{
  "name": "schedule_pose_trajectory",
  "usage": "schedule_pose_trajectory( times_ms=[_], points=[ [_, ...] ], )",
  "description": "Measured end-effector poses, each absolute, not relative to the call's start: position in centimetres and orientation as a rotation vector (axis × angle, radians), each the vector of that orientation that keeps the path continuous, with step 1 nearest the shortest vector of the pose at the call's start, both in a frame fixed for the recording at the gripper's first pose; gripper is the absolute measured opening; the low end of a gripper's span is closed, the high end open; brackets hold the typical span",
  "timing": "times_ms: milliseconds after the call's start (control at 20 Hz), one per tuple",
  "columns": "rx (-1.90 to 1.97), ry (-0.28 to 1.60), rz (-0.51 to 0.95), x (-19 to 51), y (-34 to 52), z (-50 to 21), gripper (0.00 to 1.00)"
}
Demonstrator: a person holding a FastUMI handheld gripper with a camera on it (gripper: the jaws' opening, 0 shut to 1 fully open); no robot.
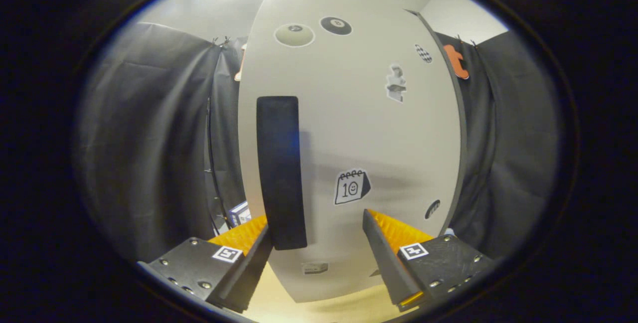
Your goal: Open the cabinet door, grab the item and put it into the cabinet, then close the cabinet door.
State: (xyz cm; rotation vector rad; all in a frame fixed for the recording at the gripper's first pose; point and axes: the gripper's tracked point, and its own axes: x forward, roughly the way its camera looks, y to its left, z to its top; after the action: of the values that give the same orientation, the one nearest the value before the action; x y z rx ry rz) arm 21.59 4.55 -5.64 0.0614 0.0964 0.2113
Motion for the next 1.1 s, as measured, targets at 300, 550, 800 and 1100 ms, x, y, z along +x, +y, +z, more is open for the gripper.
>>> schedule_pose_trajectory(
  times_ms=[300,550,800,1100],
  points=[
    [0.025,0.064,0.164,26.0,7.1,-5.8,0.99],
    [0.039,0.065,0.144,28.4,7.6,-6.1,0.99],
    [0.043,0.039,0.117,30.0,8.0,-6.5,0.99],
    [0.044,0.024,0.072,30.1,8.1,-6.5,0.99]
  ],
)
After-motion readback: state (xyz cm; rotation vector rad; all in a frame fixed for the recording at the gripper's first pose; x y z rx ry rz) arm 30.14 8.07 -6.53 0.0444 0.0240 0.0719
